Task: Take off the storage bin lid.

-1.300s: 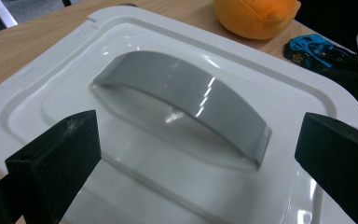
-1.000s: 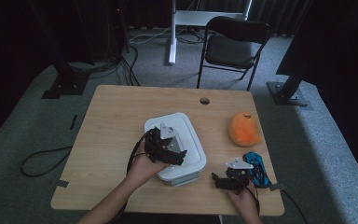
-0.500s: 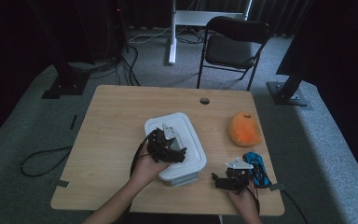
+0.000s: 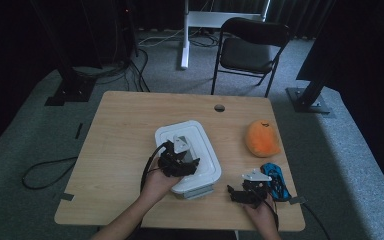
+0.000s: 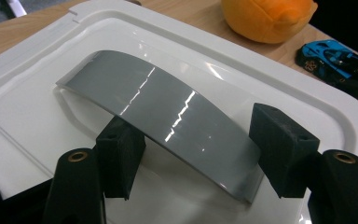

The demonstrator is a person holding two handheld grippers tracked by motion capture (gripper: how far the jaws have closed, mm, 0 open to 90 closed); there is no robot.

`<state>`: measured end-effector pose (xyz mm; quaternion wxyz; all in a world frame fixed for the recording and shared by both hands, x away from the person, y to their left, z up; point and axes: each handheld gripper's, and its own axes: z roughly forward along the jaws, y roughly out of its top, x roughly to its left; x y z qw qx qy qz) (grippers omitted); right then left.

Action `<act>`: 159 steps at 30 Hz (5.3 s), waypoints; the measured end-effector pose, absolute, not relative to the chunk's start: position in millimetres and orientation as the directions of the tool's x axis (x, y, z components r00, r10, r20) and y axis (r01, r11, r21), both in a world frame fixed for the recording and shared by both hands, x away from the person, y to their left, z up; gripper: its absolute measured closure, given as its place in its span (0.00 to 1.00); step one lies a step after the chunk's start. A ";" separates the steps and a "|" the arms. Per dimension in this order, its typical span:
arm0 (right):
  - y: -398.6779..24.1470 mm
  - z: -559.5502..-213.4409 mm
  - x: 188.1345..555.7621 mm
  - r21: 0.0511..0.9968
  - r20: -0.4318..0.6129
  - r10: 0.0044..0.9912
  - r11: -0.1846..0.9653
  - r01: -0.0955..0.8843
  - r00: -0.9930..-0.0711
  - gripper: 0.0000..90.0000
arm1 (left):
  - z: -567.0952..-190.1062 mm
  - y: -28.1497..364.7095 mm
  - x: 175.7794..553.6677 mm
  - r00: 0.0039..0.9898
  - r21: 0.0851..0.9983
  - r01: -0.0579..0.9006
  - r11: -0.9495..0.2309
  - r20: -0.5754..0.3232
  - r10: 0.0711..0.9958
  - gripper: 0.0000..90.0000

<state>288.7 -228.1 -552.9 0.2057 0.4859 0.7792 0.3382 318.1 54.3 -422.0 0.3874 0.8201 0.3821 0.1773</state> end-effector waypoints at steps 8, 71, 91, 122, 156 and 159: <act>-228.2 -552.9 288.7 0.728 0.007 0.896 0.299 0.617 -0.444 0.14 | -422.0 55.5 316.8 0.646 0.774 0.491 -0.400 -0.015 0.763 0.44; -228.2 -552.9 288.6 0.728 0.007 0.896 0.300 0.617 -0.444 0.14 | -383.1 143.3 298.4 0.606 0.847 0.405 -0.344 0.033 0.795 0.46; -228.3 -552.9 288.7 0.728 0.007 0.896 0.300 0.617 -0.444 0.14 | -389.5 181.7 288.8 0.574 0.847 0.406 -0.344 0.057 0.817 0.46; -228.3 -552.9 288.7 0.728 0.007 0.896 0.300 0.617 -0.444 0.14 | -428.4 234.4 276.5 0.594 0.853 0.385 -0.351 0.062 0.802 0.46; -228.1 -552.9 288.7 0.728 0.008 0.896 0.299 0.617 -0.443 0.14 | -498.2 225.7 290.5 0.643 0.804 0.448 -0.392 0.014 0.766 0.46; -228.3 -553.0 288.7 0.728 0.006 0.896 0.301 0.616 -0.444 0.14 | -503.8 223.9 292.1 0.640 0.799 0.457 -0.390 0.008 0.768 0.46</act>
